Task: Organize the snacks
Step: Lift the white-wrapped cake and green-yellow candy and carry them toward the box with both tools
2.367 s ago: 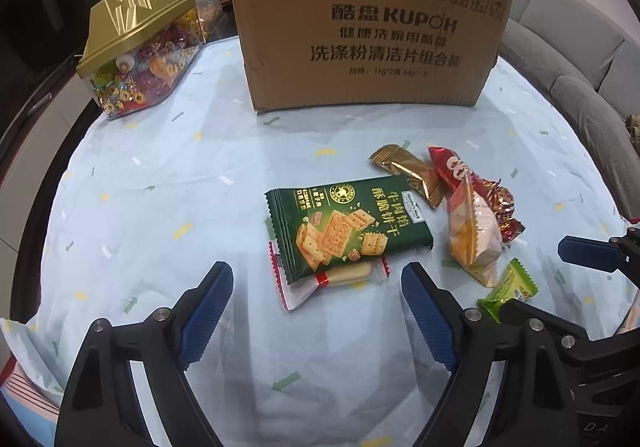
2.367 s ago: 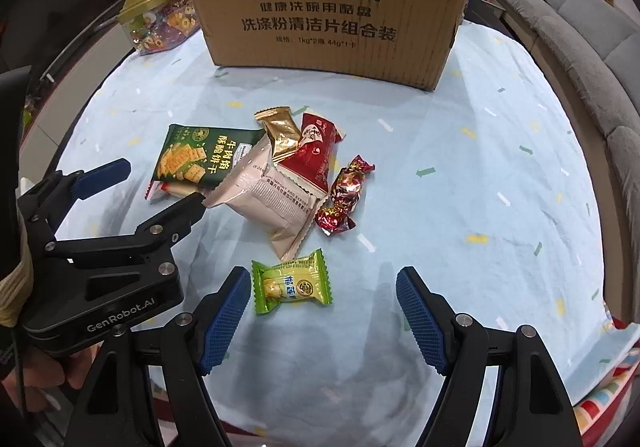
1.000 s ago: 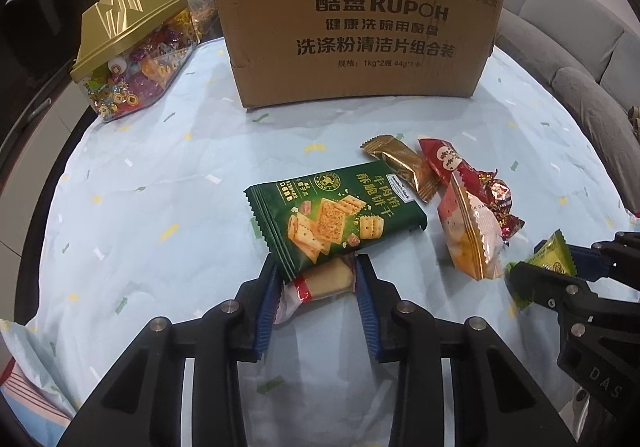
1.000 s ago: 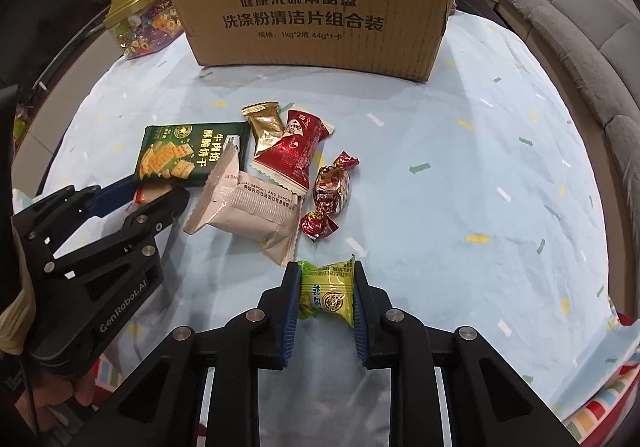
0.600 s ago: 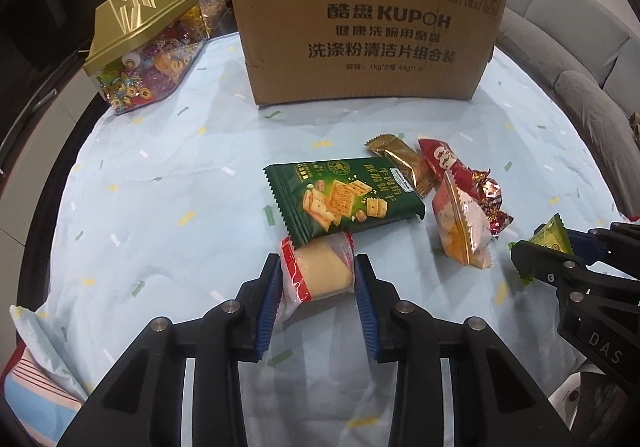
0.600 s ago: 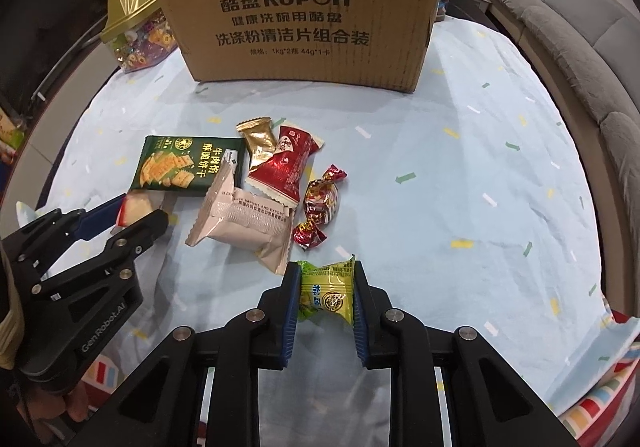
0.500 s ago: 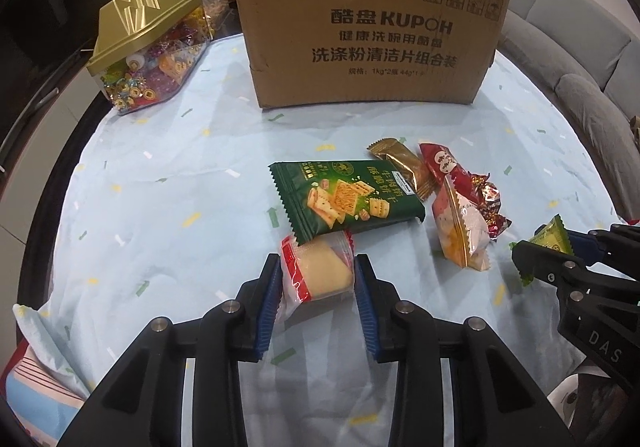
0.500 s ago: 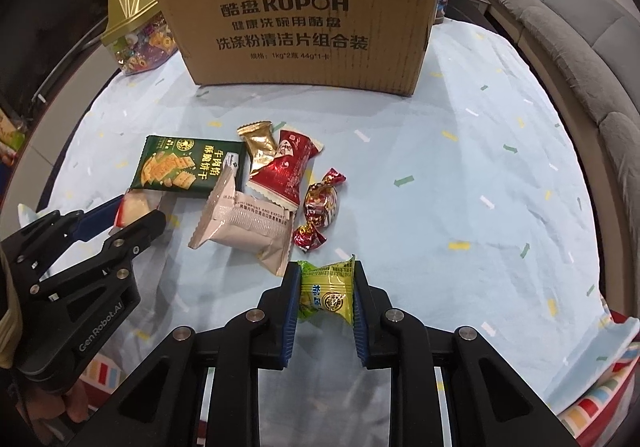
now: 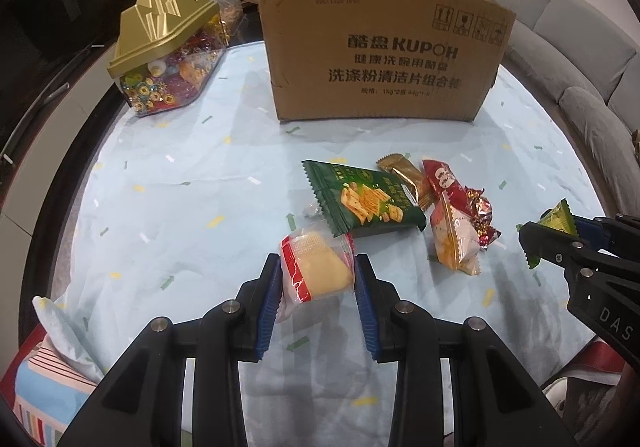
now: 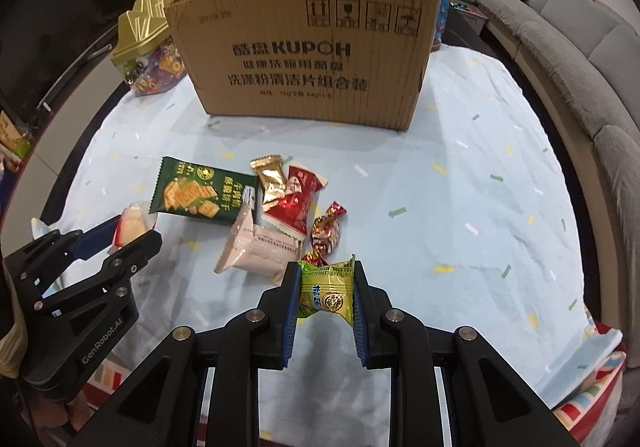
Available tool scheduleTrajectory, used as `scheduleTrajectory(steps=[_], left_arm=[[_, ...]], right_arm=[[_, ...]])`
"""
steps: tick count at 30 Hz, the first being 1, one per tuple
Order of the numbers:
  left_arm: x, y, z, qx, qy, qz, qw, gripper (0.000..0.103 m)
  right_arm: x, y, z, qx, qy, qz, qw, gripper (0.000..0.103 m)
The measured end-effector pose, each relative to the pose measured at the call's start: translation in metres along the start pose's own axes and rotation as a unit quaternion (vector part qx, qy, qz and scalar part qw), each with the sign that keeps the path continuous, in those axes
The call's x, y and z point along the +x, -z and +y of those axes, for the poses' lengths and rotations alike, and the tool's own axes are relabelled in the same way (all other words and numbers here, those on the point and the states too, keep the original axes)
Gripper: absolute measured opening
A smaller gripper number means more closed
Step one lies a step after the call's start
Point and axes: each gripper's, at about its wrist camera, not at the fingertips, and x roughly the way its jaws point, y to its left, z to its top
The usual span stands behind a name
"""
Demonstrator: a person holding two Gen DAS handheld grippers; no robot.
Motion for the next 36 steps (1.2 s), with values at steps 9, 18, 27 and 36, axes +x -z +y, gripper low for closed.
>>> scheduleTrajectory(steps=[9, 18, 27, 36], left_arm=[[-0.015, -0.009, 0.005, -0.009, -0.004, -0.015, 0.9998, 0.036], [-0.025, -0.02, 0.004, -0.012, -0.001, -0.027, 0.9996, 0.036], [-0.034, -0.037, 0.003, -0.018, 0.004, -0.038, 0.9991, 0.036], [-0.045, -0.058, 0.002, -0.021, 0.007, -0.052, 0.9984, 0.036]], right_arm=[[-0.014, -0.009, 0.001, 0.0, -0.002, -0.017, 1.0, 0.025], [-0.029, -0.019, 0.003, 0.001, -0.004, -0.036, 0.999, 0.025], [-0.042, -0.034, 0.003, 0.001, -0.002, -0.054, 0.999, 0.025], [-0.056, -0.054, 0.001, 0.006, -0.005, -0.074, 0.997, 0.025]])
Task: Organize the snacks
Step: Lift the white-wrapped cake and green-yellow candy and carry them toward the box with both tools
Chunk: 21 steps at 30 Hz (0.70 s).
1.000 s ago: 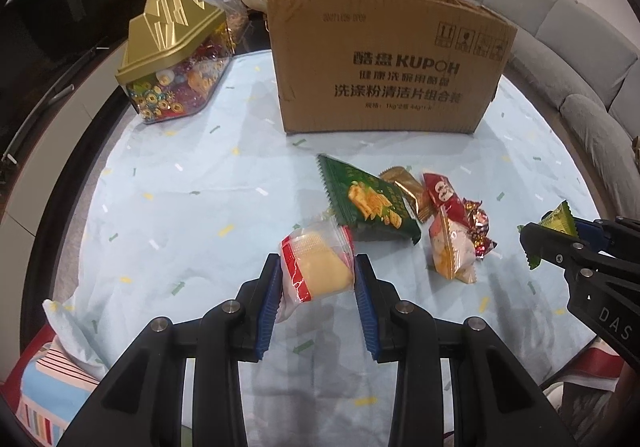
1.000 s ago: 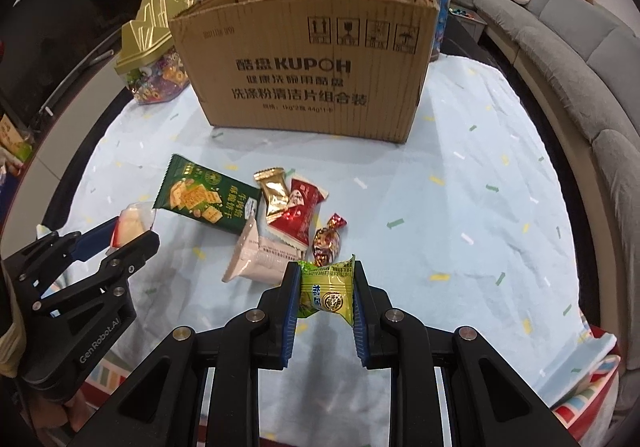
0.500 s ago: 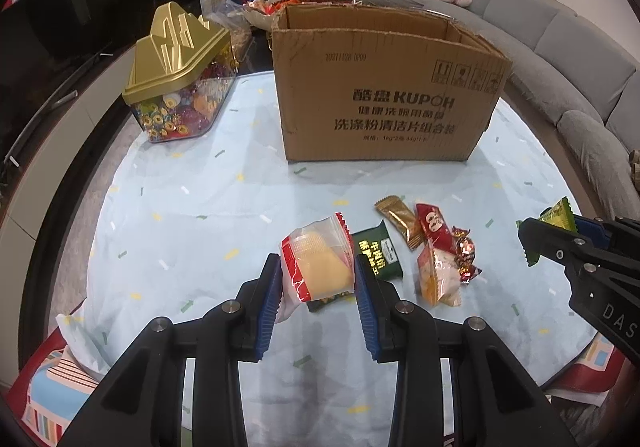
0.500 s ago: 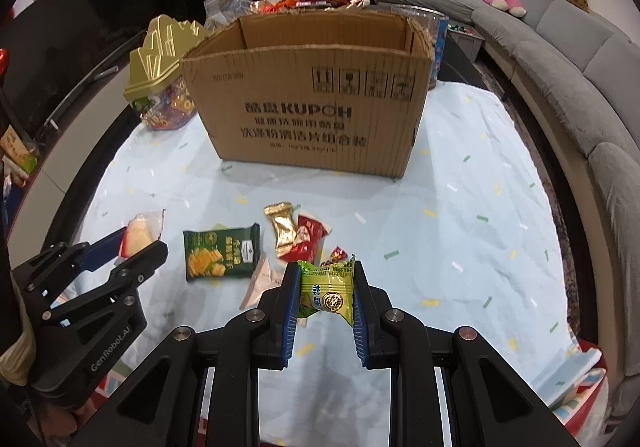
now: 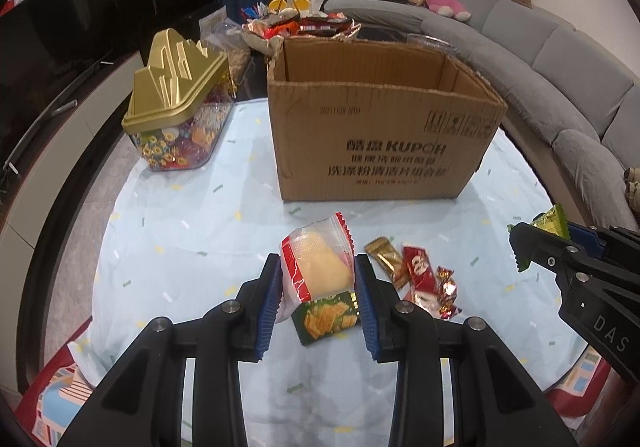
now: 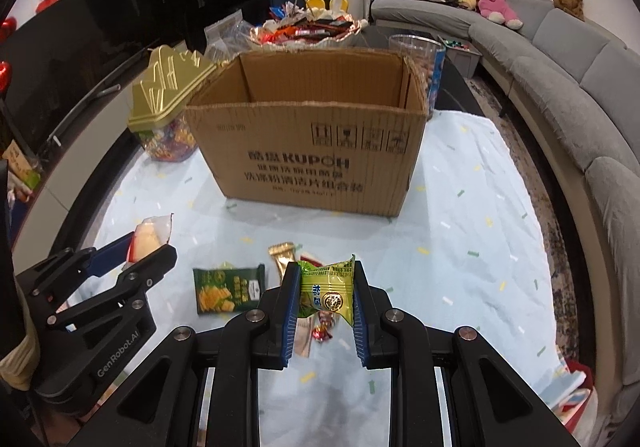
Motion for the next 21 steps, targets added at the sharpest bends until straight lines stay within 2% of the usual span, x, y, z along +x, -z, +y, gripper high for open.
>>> scheduleTrajectory(steps=[21], left_arm=[[-0.005, -0.048, -0.008, 0.008, 0.008, -0.024, 0.9997, 0.036]], right_arm=[[-0.011, -0.044, -0.014, 0.006, 0.007, -0.035, 0.999, 0.025]])
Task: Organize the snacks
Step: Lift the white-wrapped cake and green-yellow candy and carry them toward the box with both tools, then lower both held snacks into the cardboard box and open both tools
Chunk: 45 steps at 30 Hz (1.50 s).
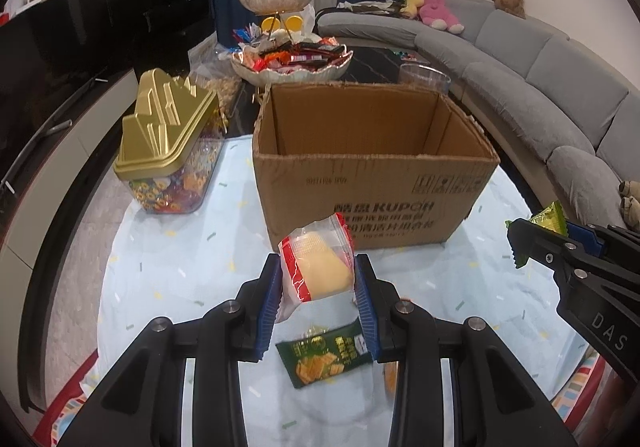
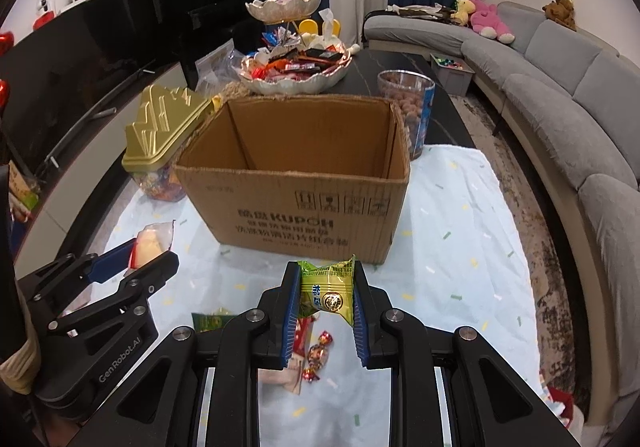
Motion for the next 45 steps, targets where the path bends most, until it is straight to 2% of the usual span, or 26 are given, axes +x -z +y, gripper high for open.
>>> scheduleTrajectory(steps=[25, 45], left_arm=[[0.017, -0.063, 0.007, 0.0, 0.002, -0.024, 0.9997, 0.036], [0.042, -0.101, 0.01, 0.006, 0.003, -0.027, 0.9996, 0.036]], right_arm=[[0.011, -0.063, -0.006, -0.003, 0.004, -0.039, 0.999, 0.025], [0.036, -0.094, -0.01, -0.002, 0.007, -0.042, 0.999, 0.025]])
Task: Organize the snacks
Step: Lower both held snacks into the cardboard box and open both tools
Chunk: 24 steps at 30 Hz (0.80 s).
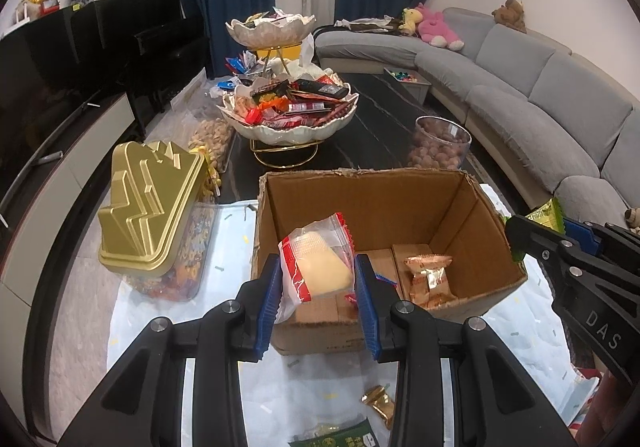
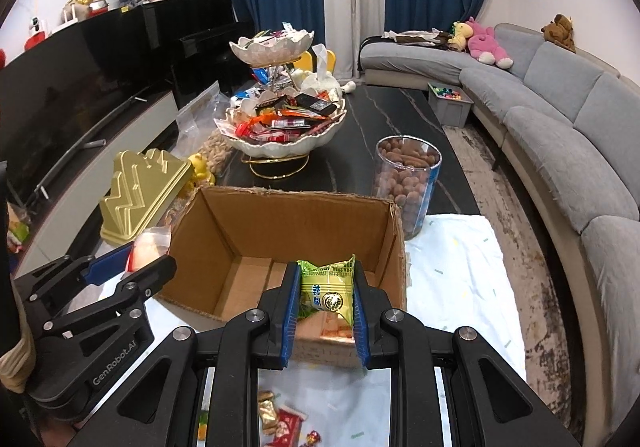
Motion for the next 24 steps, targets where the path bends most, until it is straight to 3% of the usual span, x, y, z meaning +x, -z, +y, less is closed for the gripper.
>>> scheduleTrajectory(steps=[24], left_arm=[[0.043, -0.008, 0.0, -0.001, 0.006, 0.028, 0.9996, 0.038]], right_arm=[[0.046, -0.007, -0.002, -0.005, -0.005, 0.036, 0.999, 0.025]])
